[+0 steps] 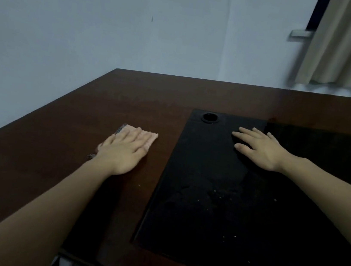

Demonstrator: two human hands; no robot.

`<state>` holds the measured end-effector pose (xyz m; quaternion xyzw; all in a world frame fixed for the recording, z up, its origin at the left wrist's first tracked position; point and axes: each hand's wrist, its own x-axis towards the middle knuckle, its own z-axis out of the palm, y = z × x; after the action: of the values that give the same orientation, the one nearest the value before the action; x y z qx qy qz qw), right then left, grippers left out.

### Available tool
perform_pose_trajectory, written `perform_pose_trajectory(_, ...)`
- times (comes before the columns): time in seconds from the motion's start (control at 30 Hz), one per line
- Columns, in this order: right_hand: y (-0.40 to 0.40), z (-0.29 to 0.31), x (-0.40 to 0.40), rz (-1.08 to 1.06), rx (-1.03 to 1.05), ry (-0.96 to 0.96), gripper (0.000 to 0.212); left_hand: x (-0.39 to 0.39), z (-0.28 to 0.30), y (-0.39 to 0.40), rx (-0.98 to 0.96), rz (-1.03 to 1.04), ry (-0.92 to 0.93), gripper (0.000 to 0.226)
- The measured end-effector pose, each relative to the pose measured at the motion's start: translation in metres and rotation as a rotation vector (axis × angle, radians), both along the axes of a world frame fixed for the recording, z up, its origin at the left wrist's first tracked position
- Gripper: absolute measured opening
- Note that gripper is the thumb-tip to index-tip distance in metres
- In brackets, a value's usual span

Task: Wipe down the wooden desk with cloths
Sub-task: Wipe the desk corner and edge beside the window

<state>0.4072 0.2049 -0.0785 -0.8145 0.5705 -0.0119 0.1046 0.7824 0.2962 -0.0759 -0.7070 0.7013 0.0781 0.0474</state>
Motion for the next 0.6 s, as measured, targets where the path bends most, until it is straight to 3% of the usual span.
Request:
perform_pose_trajectory(0.1,0.001,-0.003,0.003,0.006,-0.021,-0.016,0.056,-0.038,0.000,0.001,0.008,-0.089,0.033,0.055)
perform_pose_trajectory(0.23,0.002,-0.003,0.003,0.008,-0.035,-0.026,0.055,-0.087,-0.004,0.034,-0.017,-0.402,0.028,0.052)
perform_pose_trajectory(0.33,0.005,-0.003,-0.001,0.016,-0.038,-0.025,0.055,-0.084,0.000,0.060,-0.005,-0.505,0.049,0.053)
perform_pose_trajectory(0.47,0.007,-0.003,-0.001,0.019,-0.043,-0.019,0.055,-0.047,0.011,0.063,0.025,-0.408,0.041,0.049)
perform_pose_trajectory(0.6,0.006,-0.004,-0.001,0.021,-0.042,-0.007,0.055,-0.016,0.002,0.026,0.024,-0.135,-0.002,0.052)
